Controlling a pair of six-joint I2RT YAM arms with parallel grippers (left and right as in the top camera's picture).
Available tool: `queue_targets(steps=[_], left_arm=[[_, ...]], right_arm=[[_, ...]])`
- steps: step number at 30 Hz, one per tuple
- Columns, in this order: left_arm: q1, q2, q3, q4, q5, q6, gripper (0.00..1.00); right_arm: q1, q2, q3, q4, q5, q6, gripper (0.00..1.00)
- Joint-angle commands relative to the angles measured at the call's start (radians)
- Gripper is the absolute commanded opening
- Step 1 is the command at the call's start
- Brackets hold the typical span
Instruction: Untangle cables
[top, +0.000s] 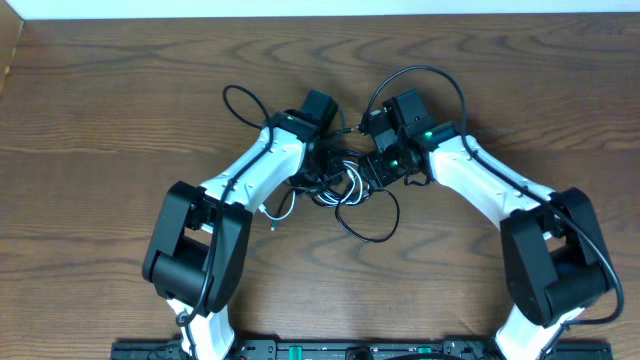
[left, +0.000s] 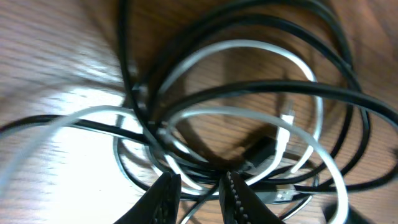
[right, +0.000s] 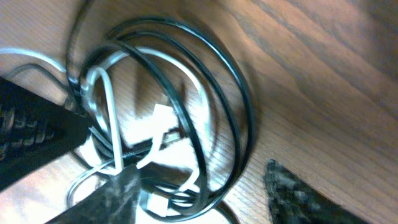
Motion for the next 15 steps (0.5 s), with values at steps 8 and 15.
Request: queue_targets(steps=[8, 15], left_arm=[[0.011, 0.012, -0.006, -0.018, 0.012, 0.037, 0.27], [0.011, 0.012, -0.006, -0.029, 0.012, 0.036, 0.89]], right_arm=[[0.014, -0.030, 0.006, -0.003, -0.045, -0.042, 0.68], [0.016, -0.024, 0.005, -0.003, -0.031, -0.042, 0.71]])
